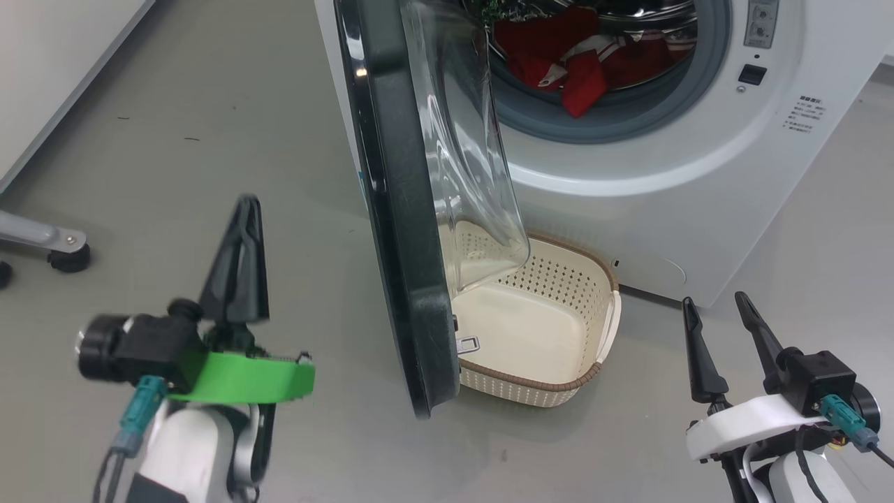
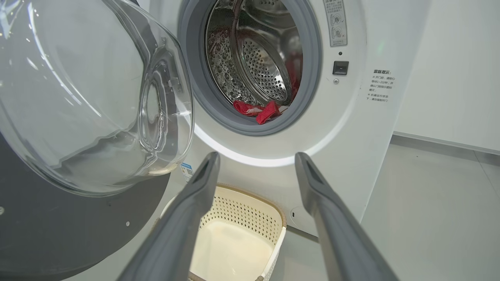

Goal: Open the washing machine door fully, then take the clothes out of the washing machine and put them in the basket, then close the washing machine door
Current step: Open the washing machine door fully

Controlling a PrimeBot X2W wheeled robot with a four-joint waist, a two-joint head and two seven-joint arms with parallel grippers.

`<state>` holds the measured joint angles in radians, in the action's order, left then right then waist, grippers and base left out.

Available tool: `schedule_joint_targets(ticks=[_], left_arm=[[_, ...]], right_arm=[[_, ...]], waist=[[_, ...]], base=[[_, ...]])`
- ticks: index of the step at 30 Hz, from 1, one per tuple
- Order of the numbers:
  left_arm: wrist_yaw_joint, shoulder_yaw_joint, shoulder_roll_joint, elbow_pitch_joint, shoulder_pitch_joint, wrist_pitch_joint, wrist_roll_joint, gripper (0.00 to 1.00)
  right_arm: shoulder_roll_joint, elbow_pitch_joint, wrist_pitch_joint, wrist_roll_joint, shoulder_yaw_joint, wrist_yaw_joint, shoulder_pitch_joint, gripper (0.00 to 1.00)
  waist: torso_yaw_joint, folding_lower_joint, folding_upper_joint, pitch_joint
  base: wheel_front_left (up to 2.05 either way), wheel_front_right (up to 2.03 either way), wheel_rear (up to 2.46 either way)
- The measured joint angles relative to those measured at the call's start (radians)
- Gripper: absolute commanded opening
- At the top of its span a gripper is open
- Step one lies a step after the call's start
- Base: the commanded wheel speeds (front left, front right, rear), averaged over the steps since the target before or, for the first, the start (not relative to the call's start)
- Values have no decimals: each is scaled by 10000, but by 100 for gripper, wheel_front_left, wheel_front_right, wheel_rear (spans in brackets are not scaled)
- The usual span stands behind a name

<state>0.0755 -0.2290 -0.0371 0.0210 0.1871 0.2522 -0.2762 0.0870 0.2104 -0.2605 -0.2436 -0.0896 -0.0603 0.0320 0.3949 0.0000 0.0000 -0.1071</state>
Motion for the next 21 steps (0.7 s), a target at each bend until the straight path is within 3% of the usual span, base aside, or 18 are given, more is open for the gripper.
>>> schedule_joint_targets(ticks=[9, 21], left_arm=[[-69, -102, 2, -2477, 707, 58, 579, 0], [-1241, -2497, -19, -3469, 462, 58, 226, 0]], right_arm=[[-125, 31, 0, 92, 79, -94, -4, 100], [-230, 213, 2, 178, 86, -221, -12, 100]], waist=[[42, 0, 0, 58], [-83, 0, 0, 166]], base=[[0, 0, 0], [0, 0, 0]])
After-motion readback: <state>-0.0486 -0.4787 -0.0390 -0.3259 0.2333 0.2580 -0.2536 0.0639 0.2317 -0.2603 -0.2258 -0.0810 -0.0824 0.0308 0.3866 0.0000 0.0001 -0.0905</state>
